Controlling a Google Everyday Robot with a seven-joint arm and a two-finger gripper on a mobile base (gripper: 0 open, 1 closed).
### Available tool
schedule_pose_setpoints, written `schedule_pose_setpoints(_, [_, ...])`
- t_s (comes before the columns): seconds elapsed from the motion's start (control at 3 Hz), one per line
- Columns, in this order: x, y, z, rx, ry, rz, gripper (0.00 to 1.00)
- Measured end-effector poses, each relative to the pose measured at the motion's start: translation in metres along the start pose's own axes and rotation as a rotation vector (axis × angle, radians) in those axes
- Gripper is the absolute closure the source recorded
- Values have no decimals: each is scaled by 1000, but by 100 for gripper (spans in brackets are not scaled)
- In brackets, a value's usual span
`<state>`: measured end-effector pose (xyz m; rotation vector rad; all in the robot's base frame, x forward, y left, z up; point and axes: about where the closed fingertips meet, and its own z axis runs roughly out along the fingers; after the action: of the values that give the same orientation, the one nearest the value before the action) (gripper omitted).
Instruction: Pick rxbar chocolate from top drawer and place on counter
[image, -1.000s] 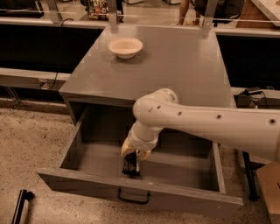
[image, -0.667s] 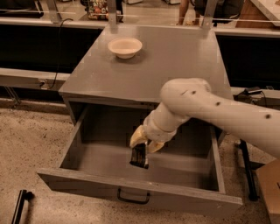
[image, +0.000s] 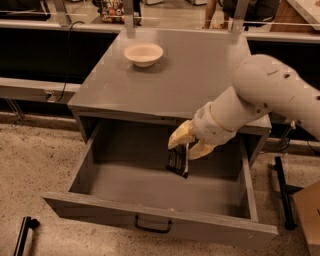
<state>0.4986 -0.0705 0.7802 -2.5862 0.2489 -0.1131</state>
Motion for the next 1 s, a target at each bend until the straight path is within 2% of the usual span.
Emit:
schedule_pose_setpoints(0.33, [17,-16,-54,-60,63,9,100])
schedule_pose_setpoints(0.67, [47,-34,-99,-126,126,11,100])
schedule_pose_setpoints(1.0, [94,-40,-132,-129,184,137,100])
